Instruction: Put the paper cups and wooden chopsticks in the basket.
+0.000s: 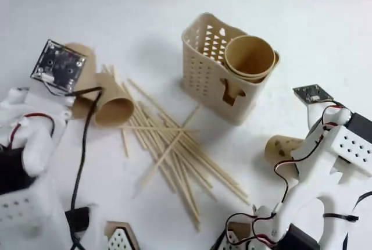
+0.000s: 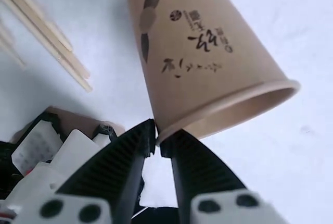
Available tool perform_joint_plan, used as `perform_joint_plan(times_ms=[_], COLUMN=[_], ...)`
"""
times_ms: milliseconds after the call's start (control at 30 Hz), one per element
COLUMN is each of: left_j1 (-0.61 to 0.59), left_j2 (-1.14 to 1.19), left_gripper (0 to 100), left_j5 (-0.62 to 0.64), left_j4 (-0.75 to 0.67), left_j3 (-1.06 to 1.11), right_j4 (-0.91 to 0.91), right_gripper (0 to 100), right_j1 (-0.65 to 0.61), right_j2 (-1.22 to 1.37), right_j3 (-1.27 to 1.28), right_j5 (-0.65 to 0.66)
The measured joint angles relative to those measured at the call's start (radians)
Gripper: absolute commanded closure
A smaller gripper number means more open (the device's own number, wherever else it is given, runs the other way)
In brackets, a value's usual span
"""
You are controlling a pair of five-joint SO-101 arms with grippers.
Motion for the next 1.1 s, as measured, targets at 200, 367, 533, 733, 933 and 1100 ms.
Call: perform_joint_plan(times_ms=[200, 367, 533, 733, 933, 1100], left_j1=[0.244, 0.450, 0.626, 0.769, 0.821, 0.855], left_j2=[-0.005, -0.003, 0.121, 0.382, 0.646, 0.807], left_gripper=[98, 98, 98, 98, 98, 98], left_j5=[0.147, 0.230, 0.276, 0.284, 0.284, 0.284], left_j4=[0.049, 0.051, 0.051, 0.051, 0.051, 0.054], left_j3=[-0.196, -0.279, -0.410, -0.603, -0.755, -0.839], right_j4=[0.000, 0.000, 0.000, -0.012, -0.012, -0.012], right_gripper=[97.8, 97.8, 97.8, 97.8, 97.8, 97.8], right_j1=[0.000, 0.000, 0.000, 0.000, 0.000, 0.000], right_j2=[0.000, 0.000, 0.000, 0.000, 0.000, 0.000], right_j3=[0.000, 0.000, 0.026, 0.061, 0.061, 0.061], right_j5=[0.000, 0.000, 0.000, 0.000, 0.000, 0.000])
